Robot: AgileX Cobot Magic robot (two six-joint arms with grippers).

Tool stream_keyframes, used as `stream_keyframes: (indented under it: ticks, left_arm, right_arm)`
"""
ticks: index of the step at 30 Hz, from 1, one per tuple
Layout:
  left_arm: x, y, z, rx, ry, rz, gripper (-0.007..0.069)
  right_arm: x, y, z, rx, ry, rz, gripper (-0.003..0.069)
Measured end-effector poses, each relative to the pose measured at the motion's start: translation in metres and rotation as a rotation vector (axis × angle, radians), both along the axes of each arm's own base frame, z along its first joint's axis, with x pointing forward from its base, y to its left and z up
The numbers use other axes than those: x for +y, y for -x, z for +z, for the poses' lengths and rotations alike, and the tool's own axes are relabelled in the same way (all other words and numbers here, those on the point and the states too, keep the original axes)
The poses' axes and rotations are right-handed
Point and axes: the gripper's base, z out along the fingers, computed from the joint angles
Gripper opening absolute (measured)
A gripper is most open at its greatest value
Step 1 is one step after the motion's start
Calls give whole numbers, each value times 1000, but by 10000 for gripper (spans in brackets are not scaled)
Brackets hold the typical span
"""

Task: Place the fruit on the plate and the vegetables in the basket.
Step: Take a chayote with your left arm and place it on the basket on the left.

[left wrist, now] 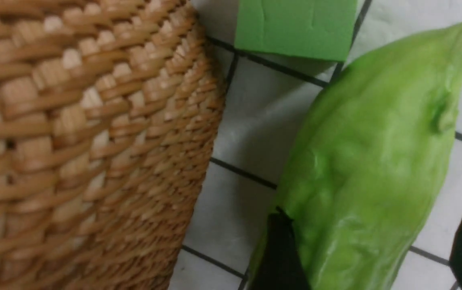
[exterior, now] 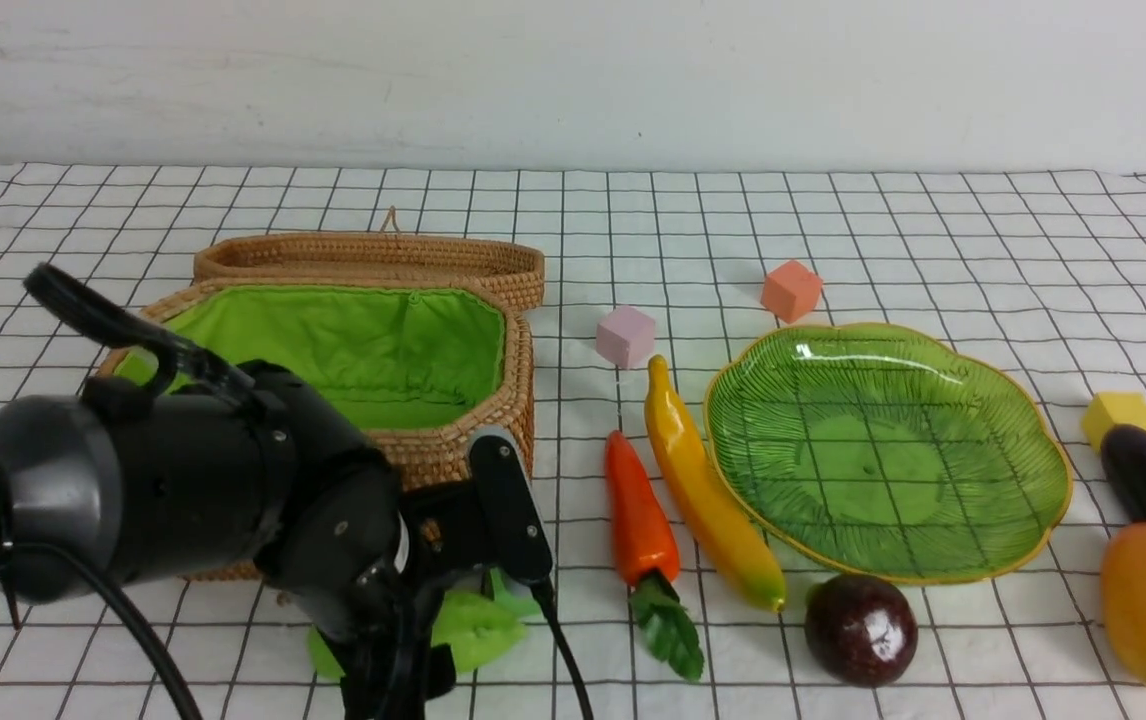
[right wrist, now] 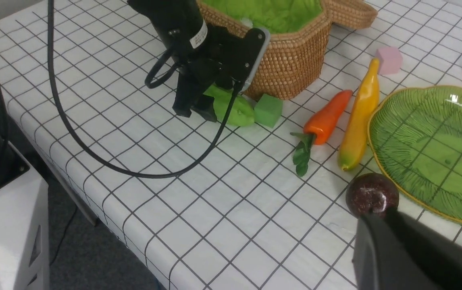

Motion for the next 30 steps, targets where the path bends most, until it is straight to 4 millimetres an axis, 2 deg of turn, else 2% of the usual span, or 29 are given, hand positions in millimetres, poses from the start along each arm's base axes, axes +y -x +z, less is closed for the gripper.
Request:
stream_keyframes:
  ticks: [3, 4, 7, 10, 12, 13, 14, 15, 17, 19, 21, 23, 25, 28, 30]
  left_arm:
    - [0, 2, 2, 19, 10, 10, 407]
    - [0, 4, 4, 36, 18, 16, 360]
    - [-1, 7, 5, 54, 33, 26, 340]
    - [-2, 10, 7, 84, 70, 56, 366]
    - [-4, 10, 6, 94, 90, 70, 454]
    - [-4, 10, 6, 95, 91, 71, 454]
    - [-5, 9, 4, 95, 93, 71, 526]
    - [-5, 8, 2, 93, 93, 71, 550]
    - [-6, 6, -3, 91, 86, 65, 591]
    - [-7, 5, -12, 124, 78, 79, 594]
    - [-8, 8, -24, 181, 53, 92, 564]
    - [-8, 9, -24, 192, 57, 106, 469]
    - [-7, 10, -23, 194, 56, 107, 433]
    - [-3, 15, -7, 187, 59, 103, 437]
    - [0, 20, 13, 163, 81, 105, 436]
  right_arm:
    - [0, 0, 0, 1, -2, 2, 49]
    - [0, 0, 0, 1, -2, 2, 50]
    - [0, 0, 0, 1, -2, 2, 52]
    - [0, 0, 0, 1, -3, 3, 56]
    - [0, 0, 0, 1, -3, 3, 57]
    - [0, 0, 0, 1, -3, 3, 57]
    - [0, 0, 0, 1, -3, 3, 57]
    - [0, 0, 0, 1, -3, 3, 57]
    - [0, 0, 0, 1, -3, 3, 57]
    - [0, 0, 0, 1, -3, 3, 57]
    - [0, 0, 0, 1, -3, 3, 57]
    - [0, 0, 0, 1, -3, 3, 60]
    - [0, 0, 0, 1, -4, 4, 61]
    - [1, 0, 0, 2, -6, 5, 66]
    - [0, 0, 0, 1, -5, 5, 67]
